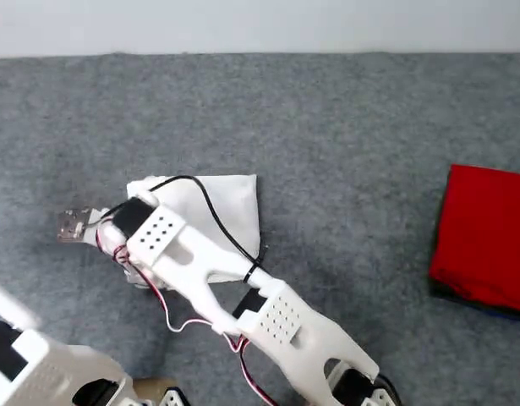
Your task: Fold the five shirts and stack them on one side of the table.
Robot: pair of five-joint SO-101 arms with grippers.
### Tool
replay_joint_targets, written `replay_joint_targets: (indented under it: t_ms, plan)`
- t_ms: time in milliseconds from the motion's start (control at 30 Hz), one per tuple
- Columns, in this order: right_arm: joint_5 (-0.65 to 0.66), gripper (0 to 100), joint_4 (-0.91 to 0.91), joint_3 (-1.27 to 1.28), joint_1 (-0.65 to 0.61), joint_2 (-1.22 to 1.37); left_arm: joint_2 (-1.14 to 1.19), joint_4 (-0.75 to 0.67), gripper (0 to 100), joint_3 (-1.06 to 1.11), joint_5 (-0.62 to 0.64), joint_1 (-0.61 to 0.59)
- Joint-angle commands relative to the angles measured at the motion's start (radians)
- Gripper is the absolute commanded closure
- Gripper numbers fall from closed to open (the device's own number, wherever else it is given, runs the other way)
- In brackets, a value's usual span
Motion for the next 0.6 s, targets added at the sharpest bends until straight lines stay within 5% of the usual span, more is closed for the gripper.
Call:
replay_joint_targets:
  t_ms: [0,300,567]
  plan:
    - [-0.009,98.8,0.110,-0.121,0.005,-0.041,-0.058,-0.015,98,-0.038,-0.009,-0.005]
    - [-0.235,98.8,0.124,-0.103,0.153,-0.280,-0.060,-0.015,98,-0.038,-0.009,0.002]
    - [-0.580,98.3,0.120,0.258,0.257,-0.489,-0.060,-0.015,98,-0.038,-0.009,0.002]
